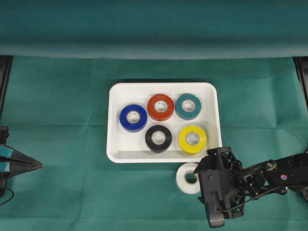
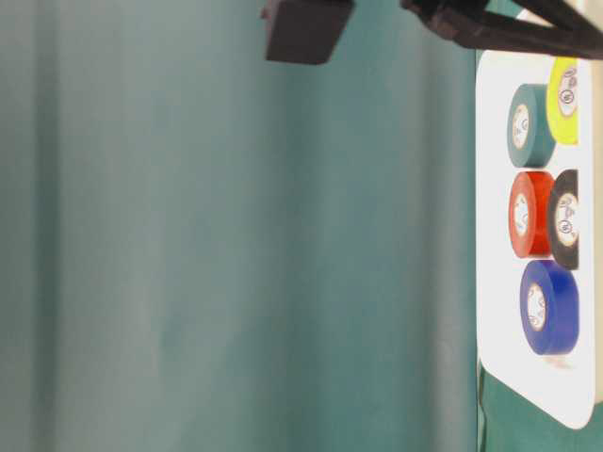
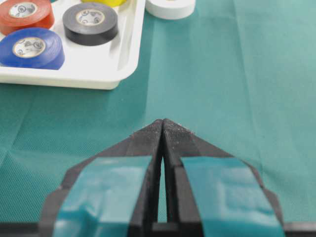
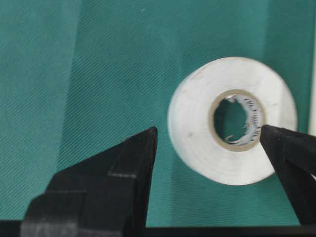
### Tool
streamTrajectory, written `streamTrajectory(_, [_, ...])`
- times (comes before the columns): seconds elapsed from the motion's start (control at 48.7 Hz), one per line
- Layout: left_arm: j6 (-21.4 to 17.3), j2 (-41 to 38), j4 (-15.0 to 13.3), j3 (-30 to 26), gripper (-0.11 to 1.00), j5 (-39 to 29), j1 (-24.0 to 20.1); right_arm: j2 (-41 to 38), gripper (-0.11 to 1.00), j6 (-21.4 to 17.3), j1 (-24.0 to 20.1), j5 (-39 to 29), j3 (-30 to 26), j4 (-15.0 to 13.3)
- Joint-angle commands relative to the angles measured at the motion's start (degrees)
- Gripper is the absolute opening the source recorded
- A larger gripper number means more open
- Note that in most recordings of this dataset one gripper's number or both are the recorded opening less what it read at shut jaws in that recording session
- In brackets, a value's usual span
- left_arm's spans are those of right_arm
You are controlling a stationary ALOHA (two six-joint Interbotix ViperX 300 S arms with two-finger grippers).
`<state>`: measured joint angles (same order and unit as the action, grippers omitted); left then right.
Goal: Put the tape into the white case with the right arm.
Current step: 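Move the right gripper down onto the white tape roll below tray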
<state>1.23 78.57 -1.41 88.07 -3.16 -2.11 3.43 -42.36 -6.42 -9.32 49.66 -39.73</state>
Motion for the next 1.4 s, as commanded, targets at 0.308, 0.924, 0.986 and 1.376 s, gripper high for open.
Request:
streamTrajectory(0.308, [0.00,-0.44,0.09,-0.79,0.00,0.44,-0.18,-0.70,0.53,-0.18,-0.26,0.35,-1.85,0.00])
streamTrajectory(0.924, [0.09,-0.44,0.09,-0.79,0.00,0.44,-0.18,-8.61,0.46,-0.44,0.35,2.81,-5.36,0.09])
streamTrajectory(0.986, [0.09,-0.44,0.09,-0.79,0.00,0.44,-0.18,-8.35,0.39,-0.44,0.35,2.72,-5.36,0.09])
streamTrajectory(1.376, [0.09,-0.44,0.09,-0.79,0.00,0.44,-0.18,-6.50,0.02,-0.44,0.35,1.49,-5.19,0.18])
